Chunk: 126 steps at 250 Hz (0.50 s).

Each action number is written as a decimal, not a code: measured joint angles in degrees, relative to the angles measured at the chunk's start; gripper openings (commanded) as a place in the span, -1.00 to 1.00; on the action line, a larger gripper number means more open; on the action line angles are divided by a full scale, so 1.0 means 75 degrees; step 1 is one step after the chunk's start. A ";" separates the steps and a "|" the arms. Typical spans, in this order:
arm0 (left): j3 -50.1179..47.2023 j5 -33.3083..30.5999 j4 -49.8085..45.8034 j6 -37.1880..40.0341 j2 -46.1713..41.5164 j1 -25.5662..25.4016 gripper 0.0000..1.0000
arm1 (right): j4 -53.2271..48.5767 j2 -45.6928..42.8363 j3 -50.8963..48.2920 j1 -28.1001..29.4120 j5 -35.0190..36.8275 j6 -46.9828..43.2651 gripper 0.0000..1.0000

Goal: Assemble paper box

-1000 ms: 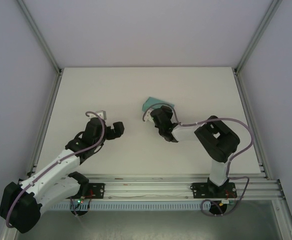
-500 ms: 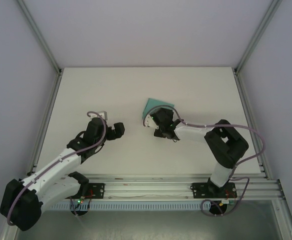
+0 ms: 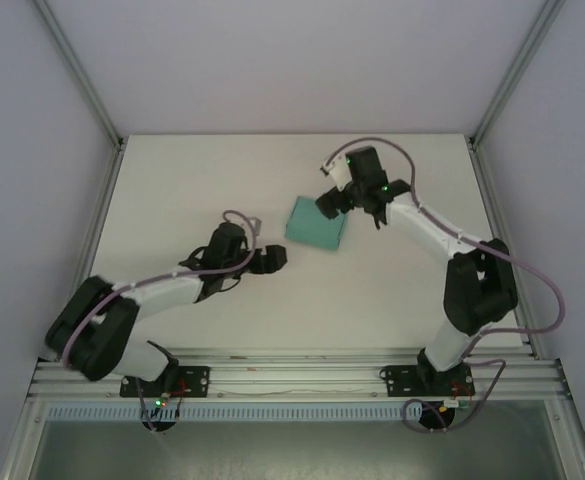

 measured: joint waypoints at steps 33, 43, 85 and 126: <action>0.0825 0.0216 0.0685 -0.0006 0.1192 -0.0338 0.65 | -0.0697 0.1259 0.1052 -0.0382 -0.0781 0.0545 0.68; 0.1037 0.0277 0.0828 -0.0003 0.1486 -0.0367 0.66 | -0.0956 0.1676 0.1335 -0.0452 -0.1035 0.0664 0.67; 0.1751 0.0542 0.1207 -0.0003 0.2492 -0.0399 0.63 | -0.1915 0.2996 0.2203 -0.0574 -0.1664 0.0924 0.63; 0.2454 0.0597 0.1189 0.0000 0.3319 -0.0417 0.60 | -0.2445 0.3404 0.2658 -0.0580 -0.2040 0.1090 0.53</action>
